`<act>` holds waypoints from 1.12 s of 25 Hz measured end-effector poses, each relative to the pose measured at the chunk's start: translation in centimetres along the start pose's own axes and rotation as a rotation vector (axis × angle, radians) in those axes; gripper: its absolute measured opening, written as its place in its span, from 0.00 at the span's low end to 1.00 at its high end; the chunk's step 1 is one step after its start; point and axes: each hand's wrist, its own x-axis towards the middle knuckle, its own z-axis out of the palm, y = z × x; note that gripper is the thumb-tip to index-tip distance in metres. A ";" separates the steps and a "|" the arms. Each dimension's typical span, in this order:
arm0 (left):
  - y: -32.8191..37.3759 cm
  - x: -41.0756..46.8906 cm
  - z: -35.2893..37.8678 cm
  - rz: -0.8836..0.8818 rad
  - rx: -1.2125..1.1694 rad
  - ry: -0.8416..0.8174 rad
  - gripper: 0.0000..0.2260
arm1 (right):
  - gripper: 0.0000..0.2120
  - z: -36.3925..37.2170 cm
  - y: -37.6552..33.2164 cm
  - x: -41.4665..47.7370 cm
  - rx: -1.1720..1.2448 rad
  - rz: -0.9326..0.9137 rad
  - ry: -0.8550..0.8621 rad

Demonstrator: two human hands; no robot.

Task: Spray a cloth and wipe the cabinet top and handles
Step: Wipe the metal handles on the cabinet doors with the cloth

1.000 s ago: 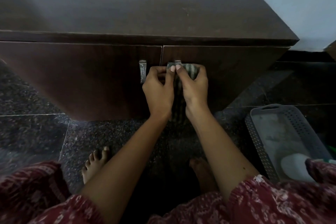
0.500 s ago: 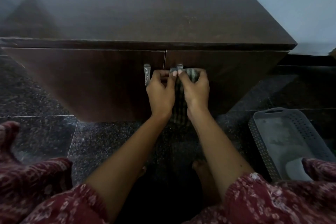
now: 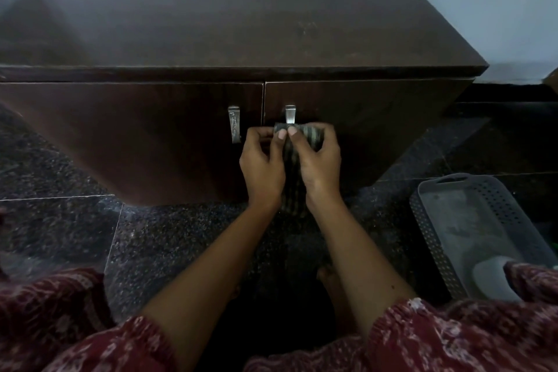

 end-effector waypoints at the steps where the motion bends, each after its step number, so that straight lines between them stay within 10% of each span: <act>1: 0.0 0.0 0.0 0.007 -0.012 0.000 0.03 | 0.07 -0.1 0.2 0.1 -0.020 -0.041 -0.002; 28: -3.1 0.4 0.9 -0.048 0.044 0.062 0.08 | 0.12 0.7 3.8 1.3 -0.210 -0.141 0.025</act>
